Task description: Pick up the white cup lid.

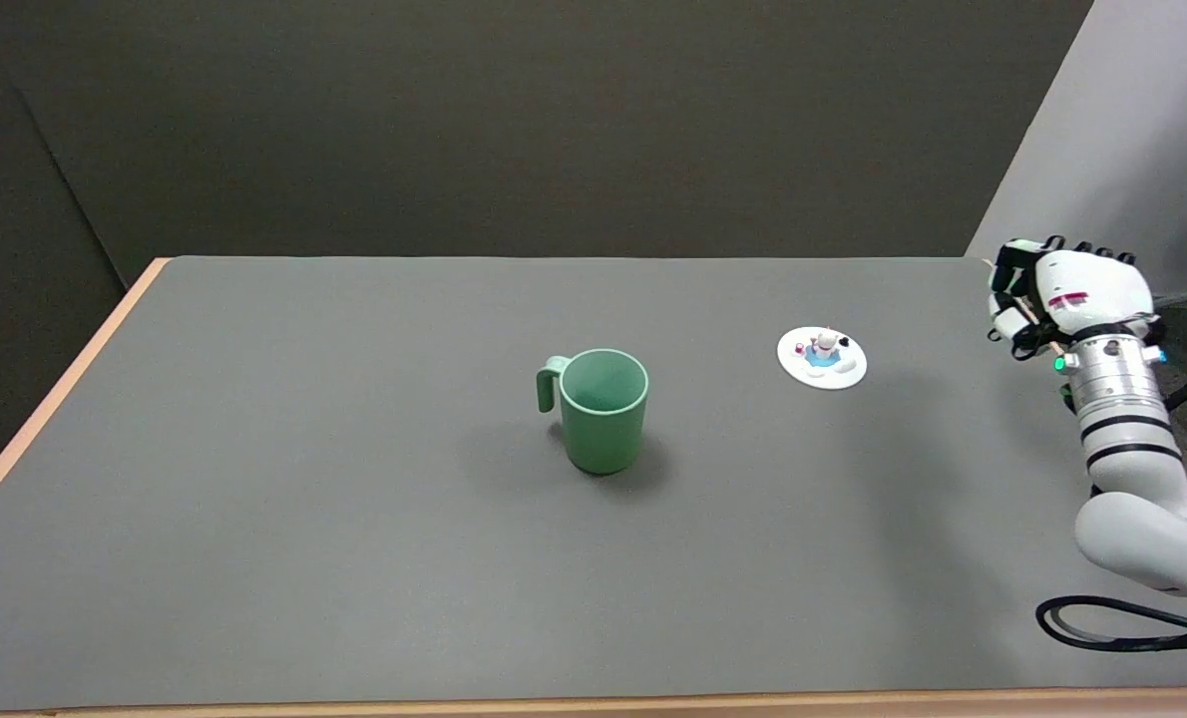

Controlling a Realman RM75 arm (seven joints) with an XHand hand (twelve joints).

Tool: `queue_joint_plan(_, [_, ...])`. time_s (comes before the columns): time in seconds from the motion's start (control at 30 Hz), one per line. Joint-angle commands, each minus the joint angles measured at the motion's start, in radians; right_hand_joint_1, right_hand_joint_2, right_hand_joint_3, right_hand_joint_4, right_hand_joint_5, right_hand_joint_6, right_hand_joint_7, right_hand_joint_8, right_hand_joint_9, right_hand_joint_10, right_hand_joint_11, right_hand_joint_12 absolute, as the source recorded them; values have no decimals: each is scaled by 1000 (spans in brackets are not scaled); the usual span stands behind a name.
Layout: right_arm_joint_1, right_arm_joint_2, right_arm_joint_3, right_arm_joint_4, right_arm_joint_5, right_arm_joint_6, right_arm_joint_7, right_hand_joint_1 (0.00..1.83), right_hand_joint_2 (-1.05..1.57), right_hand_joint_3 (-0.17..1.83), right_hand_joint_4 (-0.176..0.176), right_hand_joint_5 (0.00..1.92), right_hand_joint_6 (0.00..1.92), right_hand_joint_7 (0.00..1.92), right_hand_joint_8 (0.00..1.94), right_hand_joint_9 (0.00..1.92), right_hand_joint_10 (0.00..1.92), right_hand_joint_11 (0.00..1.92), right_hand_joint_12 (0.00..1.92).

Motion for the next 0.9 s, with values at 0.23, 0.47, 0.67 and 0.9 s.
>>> queue_joint_plan(0.23, [178,-79,-194,5,-70,1,86,916,1127,215,176,751,1333,893,561,946,450,657,1113])
queue_joint_plan(0.47, [221,-81,-242,13,-70,-7,94,922,1133,189,176,763,1310,923,351,938,403,650,1103])
queue_joint_plan(0.67, [247,-81,-270,25,-73,-27,94,905,807,951,176,711,180,869,211,930,304,614,1119])
queue_joint_plan(0.9, [256,-81,-276,31,-92,-52,94,858,745,1023,160,550,167,731,187,895,319,672,1060])
